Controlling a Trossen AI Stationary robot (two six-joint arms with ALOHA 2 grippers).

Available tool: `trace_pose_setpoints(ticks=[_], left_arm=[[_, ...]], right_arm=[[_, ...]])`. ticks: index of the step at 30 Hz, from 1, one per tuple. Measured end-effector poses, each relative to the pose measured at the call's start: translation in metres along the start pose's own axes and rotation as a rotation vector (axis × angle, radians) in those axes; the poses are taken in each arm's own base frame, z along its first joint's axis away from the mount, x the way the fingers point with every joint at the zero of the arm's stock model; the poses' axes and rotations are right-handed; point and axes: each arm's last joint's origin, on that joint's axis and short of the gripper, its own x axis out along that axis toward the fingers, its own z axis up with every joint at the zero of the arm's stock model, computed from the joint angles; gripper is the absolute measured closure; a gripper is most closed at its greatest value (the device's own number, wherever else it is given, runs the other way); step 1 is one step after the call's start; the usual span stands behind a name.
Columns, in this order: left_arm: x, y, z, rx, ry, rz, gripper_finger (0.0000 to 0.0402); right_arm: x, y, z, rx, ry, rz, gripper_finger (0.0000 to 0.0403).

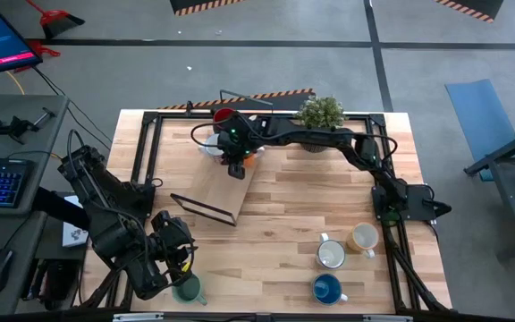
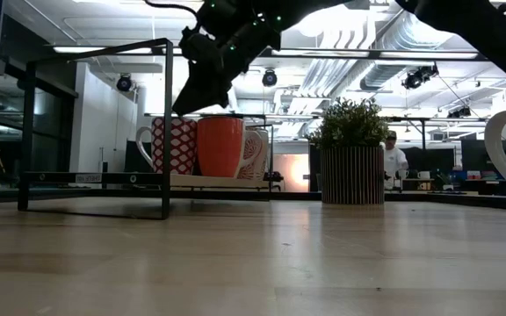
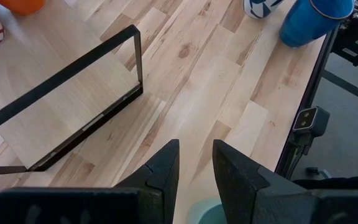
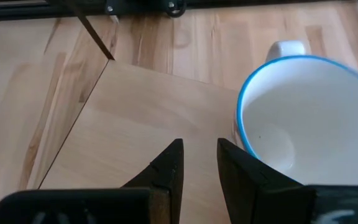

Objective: Place coffee mugs
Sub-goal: Adjust the red cup, then put the light blue cup on the shelf

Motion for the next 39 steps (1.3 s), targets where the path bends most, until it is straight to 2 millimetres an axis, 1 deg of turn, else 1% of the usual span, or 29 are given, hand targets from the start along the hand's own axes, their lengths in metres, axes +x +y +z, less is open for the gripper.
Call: trace_pose_setpoints(ticks=[6,11,25,28,31,34,37,39], left_arm=[[0.0,0.0,0.0,0.0,0.0,0.0,0.0314],[0.0,0.0,0.0,0.0,0.0,0.0,0.0314],[0.0,0.0,0.0,-0.002,0.0,0.0,0.0314],[0.0,0.0,0.0,-0.002,0.0,0.0,0.0314],[0.0,0.0,0.0,-0.002,0.0,0.0,0.0314],[0.0,0.0,0.0,-0.001,0.0,0.0,0.0314],[0.0,0.0,0.0,-0.001,0.0,0.0,0.0314],[0.0,0.0,0.0,-0.001,0.0,0.0,0.0314]], right_arm=[[0.006,-0.002,-0.005,0.01,0.029,-0.004,0.0325],[0.004,-0.006,-0.004,0.011,0.016,-0.026,0.0325],[0.0,-0.026,-0.007,0.039,0.015,-0.06,0.0325],[0.0,-0.027,-0.008,0.041,0.015,-0.061,0.0325],[-0.001,-0.027,-0.007,0.041,0.012,-0.058,0.0325],[-0.002,-0.022,-0.002,0.054,-0.008,-0.014,0.0325],[-0.004,-0.011,0.004,0.064,-0.02,0.023,0.0325],[-0.006,-0.003,0.006,0.068,0.009,0.038,0.0325]])
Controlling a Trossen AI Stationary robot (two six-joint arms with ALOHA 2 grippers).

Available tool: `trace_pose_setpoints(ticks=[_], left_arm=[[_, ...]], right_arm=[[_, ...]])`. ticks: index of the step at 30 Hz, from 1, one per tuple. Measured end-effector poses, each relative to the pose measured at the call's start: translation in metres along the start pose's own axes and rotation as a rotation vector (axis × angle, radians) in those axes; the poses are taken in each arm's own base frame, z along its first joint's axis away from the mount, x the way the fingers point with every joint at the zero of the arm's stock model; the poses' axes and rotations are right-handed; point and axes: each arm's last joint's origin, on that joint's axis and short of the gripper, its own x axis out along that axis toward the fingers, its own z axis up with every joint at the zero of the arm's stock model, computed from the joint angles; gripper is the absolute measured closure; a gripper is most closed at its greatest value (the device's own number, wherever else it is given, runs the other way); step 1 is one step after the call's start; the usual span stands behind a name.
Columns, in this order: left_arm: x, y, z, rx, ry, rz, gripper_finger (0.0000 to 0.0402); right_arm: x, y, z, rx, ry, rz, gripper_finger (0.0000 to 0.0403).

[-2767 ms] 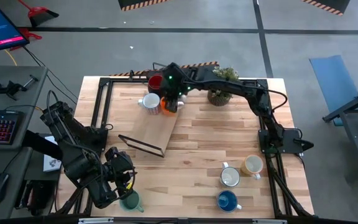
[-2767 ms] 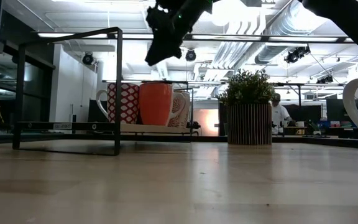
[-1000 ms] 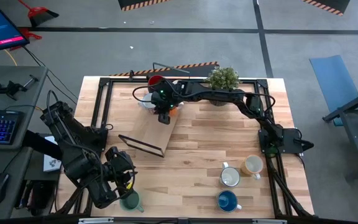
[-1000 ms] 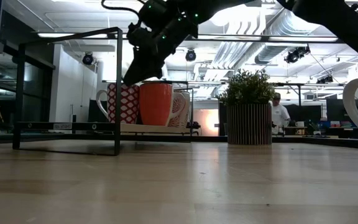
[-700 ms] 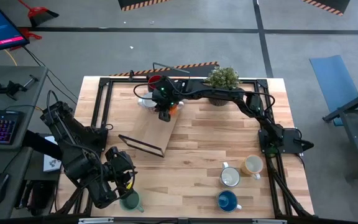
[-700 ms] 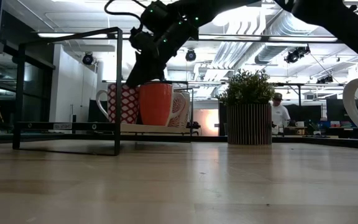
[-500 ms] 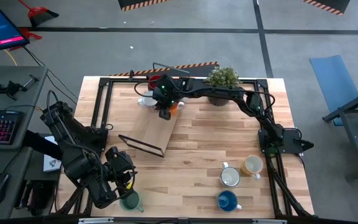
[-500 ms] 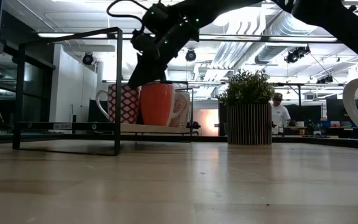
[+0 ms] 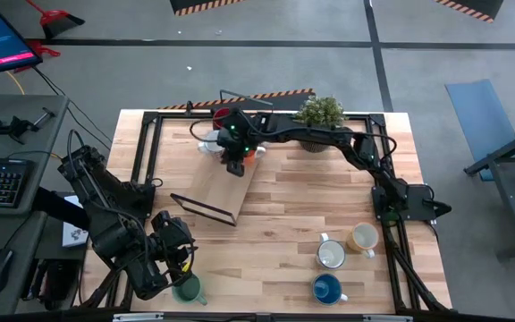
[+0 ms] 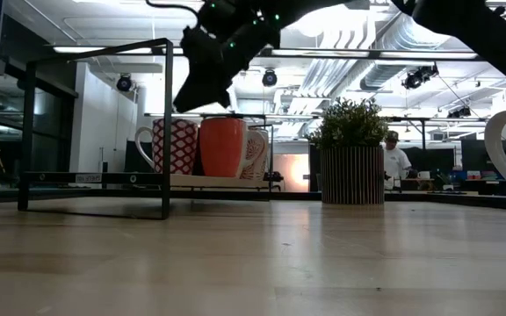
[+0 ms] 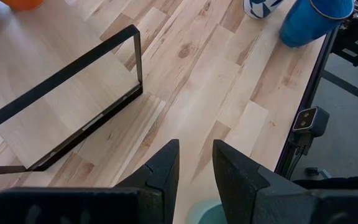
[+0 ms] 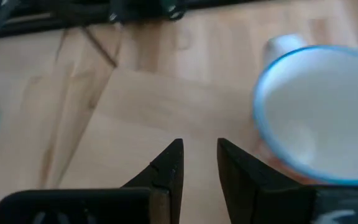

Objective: Place coffee mugs
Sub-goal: Put the light blue cup on the shelf

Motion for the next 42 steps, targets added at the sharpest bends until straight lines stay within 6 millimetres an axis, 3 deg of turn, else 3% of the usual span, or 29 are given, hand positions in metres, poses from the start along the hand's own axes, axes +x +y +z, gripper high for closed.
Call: trace_pose_setpoints(ticks=[10,16,19,25,32,42], left_arm=[[0.0,0.0,0.0,0.0,0.0,0.0,0.0314],[0.0,0.0,0.0,0.002,0.0,0.0,0.0314],[0.0,0.0,0.0,0.003,0.0,0.001,0.0314],[0.0,-0.003,0.001,-0.014,-0.004,-0.02,0.0314],[0.0,-0.004,0.001,-0.016,-0.009,-0.036,0.0314],[0.003,-0.003,0.006,0.012,-0.034,-0.018,0.0314]], right_arm=[[-0.026,0.055,-0.017,0.018,0.407,0.055,0.0325],[-0.042,0.075,-0.036,0.0,0.691,-0.028,0.0325],[-0.046,0.082,-0.041,-0.009,0.705,-0.012,0.0325],[-0.075,0.089,-0.058,-0.026,0.748,0.025,0.0325],[-0.121,0.096,-0.107,0.036,0.772,0.003,0.0325],[-0.177,0.113,-0.182,0.201,0.57,-0.051,0.0325]])
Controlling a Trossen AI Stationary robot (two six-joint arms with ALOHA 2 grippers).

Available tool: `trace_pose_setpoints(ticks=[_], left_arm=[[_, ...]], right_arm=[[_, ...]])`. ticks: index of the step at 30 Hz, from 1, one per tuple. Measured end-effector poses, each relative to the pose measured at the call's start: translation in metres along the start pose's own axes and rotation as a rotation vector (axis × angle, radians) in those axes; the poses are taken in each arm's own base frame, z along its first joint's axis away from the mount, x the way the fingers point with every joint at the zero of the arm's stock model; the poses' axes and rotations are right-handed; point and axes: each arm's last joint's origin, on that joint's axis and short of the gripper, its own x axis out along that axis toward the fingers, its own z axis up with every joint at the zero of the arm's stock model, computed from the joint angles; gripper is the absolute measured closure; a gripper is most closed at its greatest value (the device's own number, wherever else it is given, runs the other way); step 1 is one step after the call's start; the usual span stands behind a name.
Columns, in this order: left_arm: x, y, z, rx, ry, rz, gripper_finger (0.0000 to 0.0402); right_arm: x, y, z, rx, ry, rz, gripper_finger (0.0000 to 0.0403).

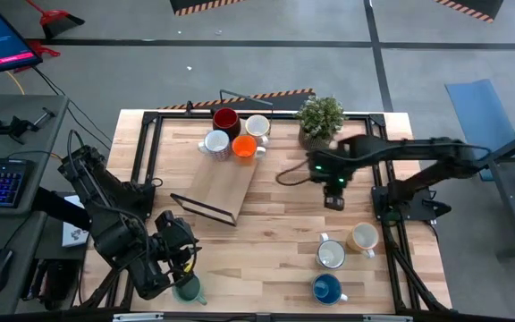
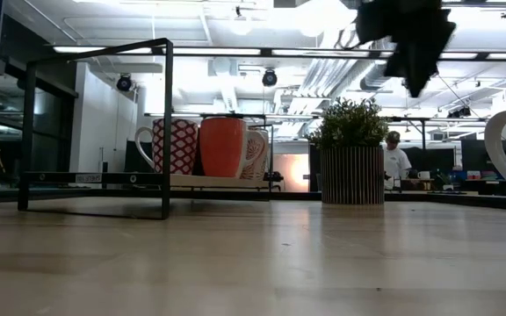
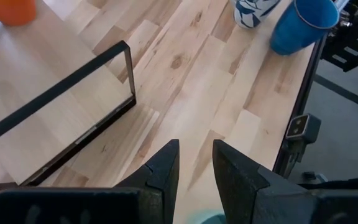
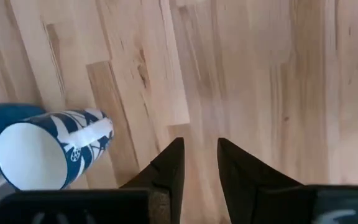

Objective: Place coffee mugs
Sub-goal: Put the light blue cup on the shelf

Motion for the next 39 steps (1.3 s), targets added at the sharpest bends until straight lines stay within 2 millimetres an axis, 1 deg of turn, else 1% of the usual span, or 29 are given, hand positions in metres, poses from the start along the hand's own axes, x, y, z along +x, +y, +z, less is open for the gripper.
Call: trace_pose_setpoints(ticks=[5,8,11,15,19,25,27,29,34,39], left_arm=[[0.003,0.002,0.004,-0.014,-0.003,0.012,0.0314],[0.005,0.002,0.006,-0.021,-0.004,0.018,0.0314],[0.006,0.003,0.008,-0.027,-0.005,0.022,0.0314],[0.008,0.004,0.01,-0.036,-0.007,0.028,0.0314],[0.008,0.003,0.011,-0.041,-0.009,0.025,0.0314],[0.009,-0.003,0.014,-0.111,-0.019,-0.035,0.0314],[0.01,-0.006,0.016,-0.134,0.015,-0.07,0.0314],[0.015,-0.008,0.015,-0.122,0.09,-0.09,0.0314],[0.027,-0.018,0.001,-0.059,0.302,-0.108,0.0314],[0.046,-0.032,-0.017,0.023,0.349,-0.062,0.0314]], right_arm=[[0.003,0.003,-0.039,0.059,-0.12,0.04,0.0325],[0.006,0.005,-0.056,0.102,-0.189,0.075,0.0325],[0.01,0.008,-0.069,0.088,-0.278,0.122,0.0325],[0.019,0.012,-0.08,-0.012,-0.414,0.189,0.0325],[0.033,0.015,-0.089,-0.093,-0.558,0.265,0.0325],[0.048,0.014,-0.097,-0.125,-0.732,0.362,0.0325],[0.05,0.014,-0.098,-0.114,-0.763,0.384,0.0325],[0.051,0.013,-0.099,-0.099,-0.771,0.395,0.0325],[0.051,0.012,-0.099,-0.083,-0.779,0.373,0.0325],[0.051,0.012,-0.099,-0.08,-0.779,0.367,0.0325]])
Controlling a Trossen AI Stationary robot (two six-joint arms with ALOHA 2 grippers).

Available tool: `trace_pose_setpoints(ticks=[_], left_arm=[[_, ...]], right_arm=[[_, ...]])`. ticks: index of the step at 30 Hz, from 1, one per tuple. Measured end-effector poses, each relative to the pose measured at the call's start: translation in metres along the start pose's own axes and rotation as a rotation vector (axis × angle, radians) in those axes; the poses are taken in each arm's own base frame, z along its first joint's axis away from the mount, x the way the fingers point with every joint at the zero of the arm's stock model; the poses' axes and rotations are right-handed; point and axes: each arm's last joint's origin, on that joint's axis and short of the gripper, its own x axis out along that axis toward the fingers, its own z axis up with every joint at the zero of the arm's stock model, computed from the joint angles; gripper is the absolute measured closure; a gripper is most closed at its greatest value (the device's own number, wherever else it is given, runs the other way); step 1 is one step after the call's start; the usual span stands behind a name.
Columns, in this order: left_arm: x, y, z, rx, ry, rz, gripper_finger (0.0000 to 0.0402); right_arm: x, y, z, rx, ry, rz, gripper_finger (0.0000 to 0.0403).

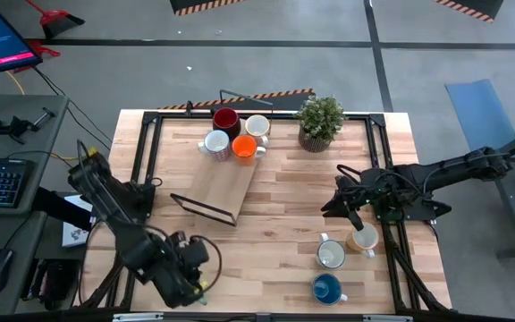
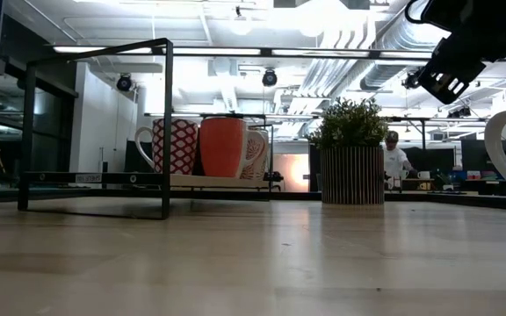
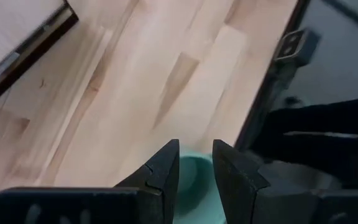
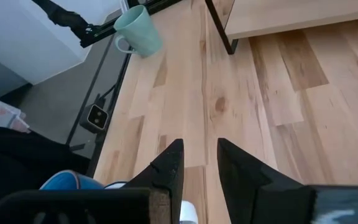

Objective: Place coffee mugs
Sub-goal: Put the light blue cup on the shelf

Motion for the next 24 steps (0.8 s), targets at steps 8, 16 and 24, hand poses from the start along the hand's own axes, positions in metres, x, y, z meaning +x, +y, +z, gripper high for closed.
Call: trace_pose_setpoints(ticks=[8,16,24], left_arm=[[0.045,-0.018,-0.027,0.058,0.241,0.088,0.0314],[0.055,-0.015,-0.034,0.135,0.259,0.187,0.0314],[0.054,-0.011,-0.035,0.312,0.29,0.206,0.0314]], right_arm=[[0.0,0.0,0.0,0.027,0.002,-0.001,0.0325],[0.0,0.0,0.0,0.053,0.001,-0.001,0.0325],[0.0,0.0,0.0,0.053,0.002,-0.001,0.0325]])
